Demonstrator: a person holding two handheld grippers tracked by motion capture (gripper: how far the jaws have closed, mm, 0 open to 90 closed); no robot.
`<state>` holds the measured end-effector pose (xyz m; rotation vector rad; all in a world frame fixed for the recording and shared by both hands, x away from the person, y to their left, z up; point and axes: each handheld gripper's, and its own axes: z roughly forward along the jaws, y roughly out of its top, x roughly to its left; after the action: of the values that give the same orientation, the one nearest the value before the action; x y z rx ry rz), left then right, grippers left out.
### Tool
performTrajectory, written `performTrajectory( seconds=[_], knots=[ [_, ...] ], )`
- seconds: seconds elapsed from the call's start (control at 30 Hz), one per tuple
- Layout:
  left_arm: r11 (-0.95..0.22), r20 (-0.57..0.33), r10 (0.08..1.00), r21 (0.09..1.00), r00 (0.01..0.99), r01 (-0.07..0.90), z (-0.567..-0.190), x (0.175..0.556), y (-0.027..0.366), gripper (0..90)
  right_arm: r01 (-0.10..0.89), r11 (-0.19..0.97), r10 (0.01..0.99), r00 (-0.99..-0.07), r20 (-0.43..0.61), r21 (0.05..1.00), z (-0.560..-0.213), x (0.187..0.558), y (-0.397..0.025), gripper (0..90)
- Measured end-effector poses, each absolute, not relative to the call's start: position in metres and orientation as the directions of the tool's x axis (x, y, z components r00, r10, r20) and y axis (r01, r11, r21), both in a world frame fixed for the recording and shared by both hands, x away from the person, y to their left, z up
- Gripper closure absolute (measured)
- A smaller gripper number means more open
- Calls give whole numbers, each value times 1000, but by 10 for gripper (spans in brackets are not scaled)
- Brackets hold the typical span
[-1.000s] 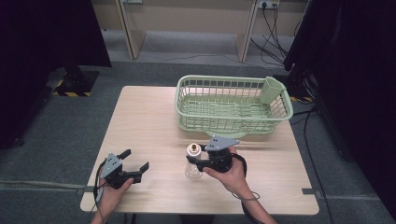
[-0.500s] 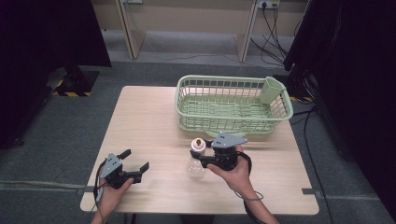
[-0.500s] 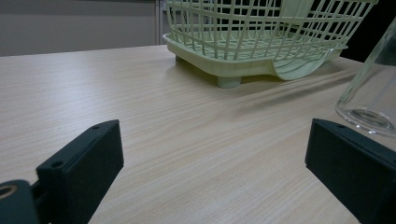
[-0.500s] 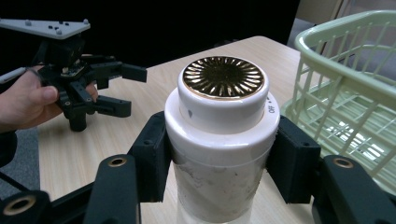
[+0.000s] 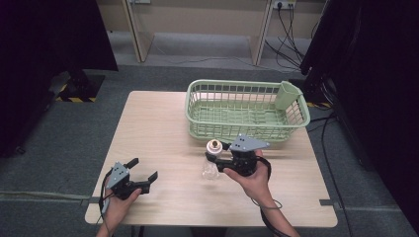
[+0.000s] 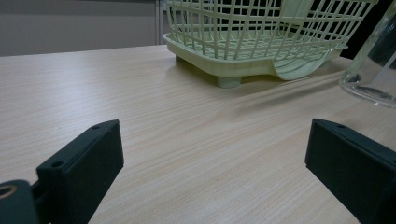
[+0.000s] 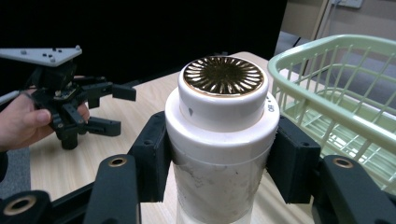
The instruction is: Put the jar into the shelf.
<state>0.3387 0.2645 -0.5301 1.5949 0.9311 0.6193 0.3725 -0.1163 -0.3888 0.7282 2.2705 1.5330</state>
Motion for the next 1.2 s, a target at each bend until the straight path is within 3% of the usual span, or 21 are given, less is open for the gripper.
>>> performTrajectory(
  seconds=[1.2],
  knots=[
    [-52,-94,831,968,548,244,-530,339,265,39,208,226,668,-744,4,952,-337,397,-144,462]
  ],
)
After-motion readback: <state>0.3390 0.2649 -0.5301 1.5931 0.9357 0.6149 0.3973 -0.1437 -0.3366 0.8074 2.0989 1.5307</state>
